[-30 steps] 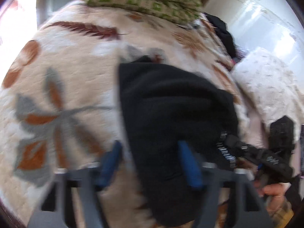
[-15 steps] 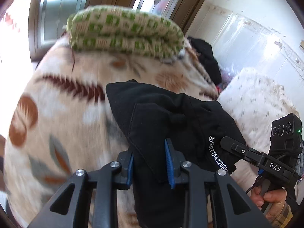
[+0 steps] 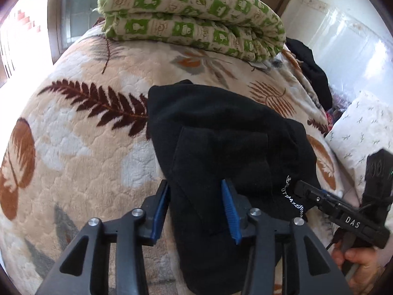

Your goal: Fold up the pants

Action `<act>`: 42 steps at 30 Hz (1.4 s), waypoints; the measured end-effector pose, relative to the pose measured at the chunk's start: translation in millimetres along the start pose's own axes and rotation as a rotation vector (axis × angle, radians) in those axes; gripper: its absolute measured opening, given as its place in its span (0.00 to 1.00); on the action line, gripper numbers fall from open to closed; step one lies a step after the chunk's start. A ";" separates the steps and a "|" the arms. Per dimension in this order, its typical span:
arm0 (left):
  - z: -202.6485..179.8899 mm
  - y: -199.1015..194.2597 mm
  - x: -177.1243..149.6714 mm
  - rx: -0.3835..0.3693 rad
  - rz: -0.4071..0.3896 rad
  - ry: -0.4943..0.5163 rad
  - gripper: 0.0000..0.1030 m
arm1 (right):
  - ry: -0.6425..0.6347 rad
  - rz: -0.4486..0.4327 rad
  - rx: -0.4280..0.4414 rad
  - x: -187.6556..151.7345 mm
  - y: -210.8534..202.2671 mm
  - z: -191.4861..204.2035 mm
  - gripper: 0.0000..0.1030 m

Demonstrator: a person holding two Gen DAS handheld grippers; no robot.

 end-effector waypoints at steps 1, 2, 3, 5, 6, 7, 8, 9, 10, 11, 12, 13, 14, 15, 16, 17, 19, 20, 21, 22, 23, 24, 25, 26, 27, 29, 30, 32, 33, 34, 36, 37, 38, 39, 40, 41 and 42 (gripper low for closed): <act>-0.3 -1.7 0.9 0.001 0.005 -0.001 0.46 | 0.000 0.002 -0.002 0.5 -0.2 -0.5 0.46; -1.5 -5.0 1.4 0.007 0.006 0.003 0.46 | -0.005 0.010 -0.016 0.8 -1.4 0.7 0.50; -3.6 -9.2 2.7 0.018 0.002 0.013 0.45 | -0.011 0.018 -0.038 1.7 -4.5 2.8 0.51; -9.4 -25.9 1.5 0.039 -0.021 0.044 0.45 | -0.030 0.004 -0.061 4.3 -16.6 9.6 0.54; -12.6 -34.6 -0.1 0.044 -0.030 0.057 0.49 | -0.042 -0.009 -0.062 5.0 -25.2 14.1 0.55; -15.1 -41.6 -1.8 0.047 -0.033 0.066 0.57 | -0.050 -0.016 -0.063 5.4 -31.9 17.5 0.56; -17.3 -48.7 -4.1 0.049 -0.037 0.070 0.61 | -0.059 -0.021 -0.065 4.0 -40.7 21.4 0.56; -19.3 -57.5 -8.2 0.055 -0.047 0.076 0.67 | -0.068 -0.023 -0.064 1.2 -49.9 25.9 0.56; -20.2 -64.1 -10.9 0.066 -0.056 0.080 0.69 | -0.075 -0.028 -0.064 -1.9 -56.9 29.7 0.57; -21.6 -70.3 -14.1 0.071 -0.063 0.081 0.69 | -0.085 -0.032 -0.070 -7.8 -67.8 33.5 0.60; -22.8 -75.5 -18.3 0.074 -0.063 0.078 0.69 | -0.093 -0.035 -0.076 -11.9 -74.3 36.5 0.61; -24.1 -80.2 -22.7 0.074 -0.058 0.073 0.69 | -0.100 -0.041 -0.082 -15.1 -80.1 39.5 0.64; -25.1 -84.7 -26.9 0.074 -0.058 0.071 0.69 | -0.107 -0.048 -0.088 -19.6 -88.1 43.1 0.65; -26.2 -88.9 -30.3 0.080 -0.059 0.071 0.69 | -0.115 -0.055 -0.093 -24.1 -95.6 47.0 0.65; -27.9 -93.3 -33.3 0.088 -0.061 0.076 0.69 | -0.121 -0.062 -0.098 -27.8 -101.4 50.6 0.66; -30.2 -97.1 -35.6 0.091 -0.064 0.086 0.69 | -0.129 -0.070 -0.104 -31.4 -107.7 54.4 0.69; -34.2 -105.7 -39.6 0.103 -0.076 0.108 0.69 | -0.145 -0.080 -0.114 -38.7 -118.8 61.3 0.73; -35.9 -110.2 -41.0 0.106 -0.083 0.115 0.69 | -0.153 -0.083 -0.119 -41.0 -123.0 65.3 0.75; -37.6 -114.3 -41.7 0.106 -0.090 0.120 0.70 | -0.161 -0.086 -0.122 -42.6 -126.5 69.2 0.76; -38.7 -119.4 -42.0 0.108 -0.101 0.122 0.75 | -0.168 -0.086 -0.125 -44.3 -129.9 73.4 0.77; -39.2 -123.5 -42.3 0.113 -0.110 0.122 0.78 | -0.175 -0.088 -0.127 -45.1 -132.9 77.6 0.78; -39.5 -128.6 -42.0 0.119 -0.125 0.123 0.82 | -0.186 -0.095 -0.132 -45.9 -137.1 82.5 0.78; -40.4 -134.7 -41.8 0.118 -0.145 0.129 0.85 | -0.193 -0.101 -0.136 -46.0 -139.7 85.5 0.79; -40.9 -139.0 -41.3 0.124 -0.159 0.135 0.87 | -0.202 -0.112 -0.136 -46.3 -143.7 90.4 0.80; -41.1 -143.7 -41.2 0.133 -0.174 0.141 0.91 | -0.208 -0.117 -0.132 -47.0 -145.7 93.5 0.82; -42.2 -151.5 -41.9 0.148 -0.192 0.150 0.94 | -0.219 -0.125 -0.124 -49.6 -150.4 99.6 0.92; -42.9 -154.5 -42.6 0.148 -0.193 0.153 0.95 | -0.224 -0.129 -0.122 -51.4 -152.7 102.3 0.92; -44.2 -158.4 -44.4 0.153 -0.188 0.156 0.97 | -0.232 -0.128 -0.127 -54.6 -156.2 106.4 0.93; -45.0 -160.6 -45.0 0.157 -0.188 0.157 0.97 | -0.235 -0.130 -0.133 -55.9 -158.4 107.9 0.93; -45.4 -163.1 -45.3 0.165 -0.190 0.158 0.99 | -0.240 -0.133 -0.141 -56.9 -160.9 109.2 0.94; -47.1 -169.5 -45.4 0.176 -0.204 0.159 1.00 | -0.245 -0.141 -0.155 -58.0 -166.9 111.2 0.94; -47.8 -172.5 -45.0 0.179 -0.208 0.159 1.00 | -0.246 -0.145 -0.157 -58.2 -169.9 112.0 0.94; -48.9 -174.9 -44.9 0.178 -0.208 0.159 1.00 | -0.245 -0.150 -0.159 -58.2 -174.1 113.3 0.94; -50.2 -177.3 -44.7 0.175 -0.209 0.161 1.00 | -0.245 -0.152 -0.162 -58.6 -177.1 114.1 0.94; -51.8 -180.1 -44.5 0.177 -0.212 0.163 1.00 | -0.246 -0.155 -0.164 -58.7 -180.4 114.6 0.94; -53.8 -182.8 -44.2 0.180 -0.218 0.169 1.00 | -0.247 -0.159 -0.165 -58.4 -183.8 115.4 0.94; -56.0 -185.5 -43.9 0.180 -0.224 0.176 1.00 | -0.248 -0.162 -0.167 -58.3 -187.2 116.4 0.94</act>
Point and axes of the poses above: each gripper's, at about its wrist camera, not at the fingertips, and y roughly the way its jaws point, z to its left, x to its top, the point moved 7 cm from there along y, roughly the way its jaws point, and after that the axes turned 4 degrees about -z, right-handed, at the moved point
